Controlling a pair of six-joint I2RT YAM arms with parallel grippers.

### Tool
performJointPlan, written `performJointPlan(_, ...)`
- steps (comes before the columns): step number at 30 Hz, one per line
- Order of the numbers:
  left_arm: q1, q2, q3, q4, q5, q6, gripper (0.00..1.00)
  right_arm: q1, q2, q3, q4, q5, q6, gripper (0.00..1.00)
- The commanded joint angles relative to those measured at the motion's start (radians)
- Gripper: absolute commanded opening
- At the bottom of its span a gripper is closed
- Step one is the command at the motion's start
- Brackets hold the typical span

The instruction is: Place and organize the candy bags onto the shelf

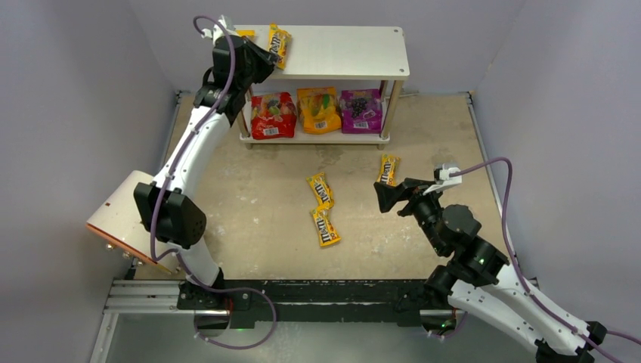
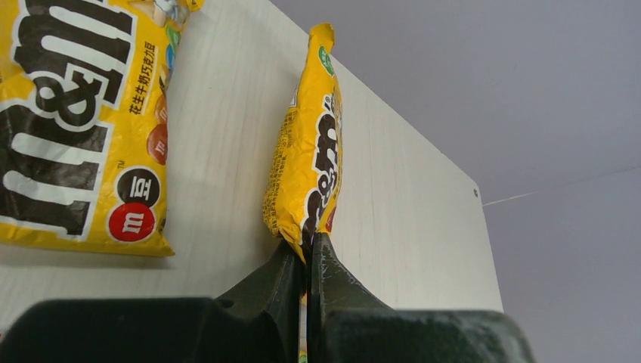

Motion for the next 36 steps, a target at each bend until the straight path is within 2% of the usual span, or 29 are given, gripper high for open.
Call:
performJointPlan(1, 0.006, 0.011, 0.075, -0.008, -0.013, 0.007, 0.0, 0.003, -0.005, 0.008, 0.013, 0.028, -0.021, 0.99)
performJointPlan(10, 0.008, 0.06, 0.168, -0.091, -0.065, 0.035, 0.01, 0.002, 0.005, 0.009, 0.018, 0.041, -0.023, 0.99)
performJointPlan(20, 0.019, 0.079, 0.197, -0.119, -0.043, 0.038, 0.29, 0.002, -0.001, 0.003, 0.018, 0.05, -0.019, 0.99)
performJointPlan(31, 0.021, 0.024, 0.16, -0.111, -0.04, 0.054, 0.53, 0.002, 0.001, 0.001, 0.022, 0.042, -0.021, 0.99)
performJointPlan(36, 0.021, -0.02, 0.121, -0.102, -0.036, 0.062, 0.58, 0.002, 0.002, -0.001, 0.023, 0.04, -0.022, 0.99)
